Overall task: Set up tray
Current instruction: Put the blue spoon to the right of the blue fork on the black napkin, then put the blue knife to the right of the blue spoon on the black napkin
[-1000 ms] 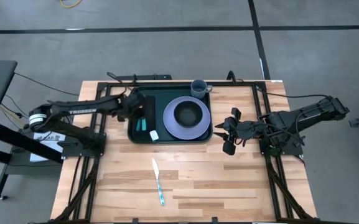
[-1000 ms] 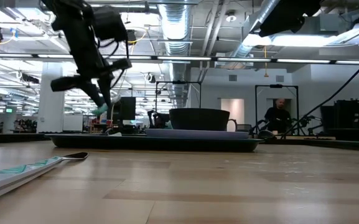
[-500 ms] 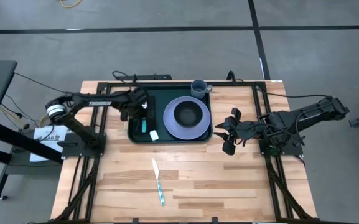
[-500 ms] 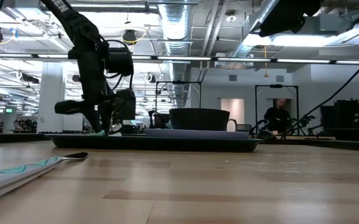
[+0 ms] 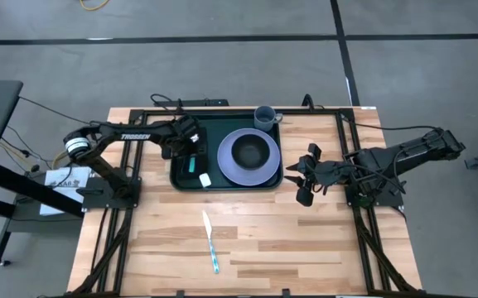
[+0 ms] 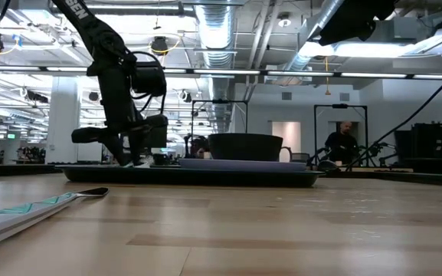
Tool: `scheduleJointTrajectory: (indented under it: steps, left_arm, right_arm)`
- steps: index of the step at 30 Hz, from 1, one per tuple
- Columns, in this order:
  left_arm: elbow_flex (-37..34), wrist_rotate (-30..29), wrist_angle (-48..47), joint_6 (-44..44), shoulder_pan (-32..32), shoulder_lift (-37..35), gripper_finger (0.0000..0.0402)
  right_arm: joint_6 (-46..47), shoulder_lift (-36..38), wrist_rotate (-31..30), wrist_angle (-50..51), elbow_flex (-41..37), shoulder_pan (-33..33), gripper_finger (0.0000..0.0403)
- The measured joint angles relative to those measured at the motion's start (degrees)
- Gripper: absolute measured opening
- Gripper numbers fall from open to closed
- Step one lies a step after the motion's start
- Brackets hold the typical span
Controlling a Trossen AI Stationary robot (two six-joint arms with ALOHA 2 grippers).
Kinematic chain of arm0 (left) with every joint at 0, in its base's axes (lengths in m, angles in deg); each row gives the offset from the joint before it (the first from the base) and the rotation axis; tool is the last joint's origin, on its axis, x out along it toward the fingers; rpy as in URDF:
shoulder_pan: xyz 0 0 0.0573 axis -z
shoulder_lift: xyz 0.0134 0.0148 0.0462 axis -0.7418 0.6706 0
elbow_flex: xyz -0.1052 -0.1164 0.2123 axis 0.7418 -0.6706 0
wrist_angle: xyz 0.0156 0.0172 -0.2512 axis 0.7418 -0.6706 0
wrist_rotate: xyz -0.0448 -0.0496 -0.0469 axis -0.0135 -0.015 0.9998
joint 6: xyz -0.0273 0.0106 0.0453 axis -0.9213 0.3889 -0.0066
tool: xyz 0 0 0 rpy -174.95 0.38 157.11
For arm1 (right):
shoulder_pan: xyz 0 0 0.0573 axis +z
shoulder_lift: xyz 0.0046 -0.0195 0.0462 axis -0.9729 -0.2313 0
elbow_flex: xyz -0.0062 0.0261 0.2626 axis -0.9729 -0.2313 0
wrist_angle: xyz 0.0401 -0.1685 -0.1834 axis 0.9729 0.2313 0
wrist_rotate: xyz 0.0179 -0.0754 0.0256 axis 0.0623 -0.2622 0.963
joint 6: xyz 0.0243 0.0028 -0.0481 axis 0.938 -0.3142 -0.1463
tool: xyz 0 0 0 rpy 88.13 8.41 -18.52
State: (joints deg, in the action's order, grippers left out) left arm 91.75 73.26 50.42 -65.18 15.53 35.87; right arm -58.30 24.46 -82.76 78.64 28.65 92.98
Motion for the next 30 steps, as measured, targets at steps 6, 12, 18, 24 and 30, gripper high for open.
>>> scheduleJointTrajectory:
  steps: [6, 12, 18, 24, 30]
  left_arm:
    - [0.0, -0.2, 0.0, 0.9, 0.0, 0.0, 0.0172]
    - [0.0, -4.4, -0.6, 2.5, 1.1, -3.3, 0.0193]
    - [0.0, -4.7, -0.6, 3.5, 5.6, -14.4, 0.0184]
    - [0.0, -8.5, 2.8, -7.5, 23.6, -26.3, 0.0174]
    - [0.2, -21.4, 7.4, -23.2, 45.6, -28.4, 0.0176]
  right_arm:
    - [0.0, 0.0, 0.0, 0.0, 0.0, 0.0, 0.0123]
    - [0.0, 0.0, 0.1, 0.0, 0.0, 0.0, 0.0123]
    - [0.0, 0.0, 0.3, 0.0, 0.0, 0.0, 0.0123]
    - [0.0, 0.0, 0.3, 0.1, 0.0, 0.0, 0.0123]
    - [0.0, 0.0, 0.8, 0.1, 0.0, 0.0, 0.0123]
